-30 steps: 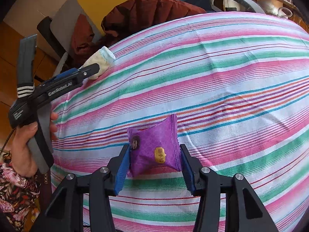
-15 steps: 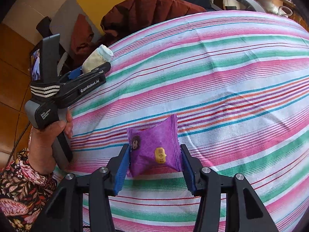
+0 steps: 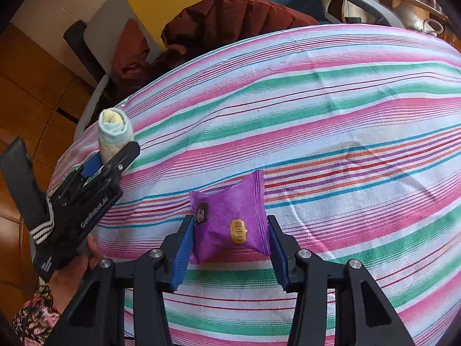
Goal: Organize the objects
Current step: 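Carry the purple packet and cream sock into the gold tray and open both tools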
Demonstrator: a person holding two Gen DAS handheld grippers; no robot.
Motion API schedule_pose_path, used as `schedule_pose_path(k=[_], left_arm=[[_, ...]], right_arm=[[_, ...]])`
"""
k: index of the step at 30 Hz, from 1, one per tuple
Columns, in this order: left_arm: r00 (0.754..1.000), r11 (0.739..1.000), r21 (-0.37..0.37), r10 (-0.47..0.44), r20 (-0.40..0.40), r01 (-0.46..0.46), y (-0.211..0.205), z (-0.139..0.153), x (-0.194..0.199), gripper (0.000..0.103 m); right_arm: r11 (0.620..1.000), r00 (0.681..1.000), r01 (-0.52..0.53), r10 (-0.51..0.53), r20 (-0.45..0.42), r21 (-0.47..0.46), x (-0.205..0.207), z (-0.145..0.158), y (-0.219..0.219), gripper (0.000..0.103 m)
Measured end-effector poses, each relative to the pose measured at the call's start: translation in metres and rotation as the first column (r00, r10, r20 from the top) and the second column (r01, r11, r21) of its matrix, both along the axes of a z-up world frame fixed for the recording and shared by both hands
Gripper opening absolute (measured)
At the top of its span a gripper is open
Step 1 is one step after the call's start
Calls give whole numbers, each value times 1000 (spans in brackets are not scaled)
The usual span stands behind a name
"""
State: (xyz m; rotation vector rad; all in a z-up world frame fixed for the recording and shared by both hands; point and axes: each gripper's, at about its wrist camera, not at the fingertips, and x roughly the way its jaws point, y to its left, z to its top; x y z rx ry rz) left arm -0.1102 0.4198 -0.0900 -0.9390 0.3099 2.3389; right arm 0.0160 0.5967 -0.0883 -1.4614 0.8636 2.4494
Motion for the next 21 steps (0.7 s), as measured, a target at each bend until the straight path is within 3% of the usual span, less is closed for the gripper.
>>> schedule_pose_path(k=[5, 8, 12, 16, 21], left_arm=[[999, 999, -15, -30, -27, 29, -22, 1, 34, 63], [999, 999, -11, -38, -34, 38, -38, 3, 53, 63], [1000, 1000, 13, -12, 20, 12, -66, -2, 63, 63], [998, 998, 39, 40, 45, -42, -95, 0, 69, 63], [989, 990, 111, 66, 135, -81, -130, 3, 88, 63]], right_arm=[[999, 998, -30, 29, -54, -31, 1, 6, -2, 49], [998, 996, -66, 66, -67, 2, 0, 8, -11, 49], [993, 990, -111, 115, -80, 50, -2, 11, -22, 49], [990, 985, -130, 135, -103, 46, -4, 9, -28, 49], [989, 981, -139, 145, -130, 54, -2, 8, -32, 49]])
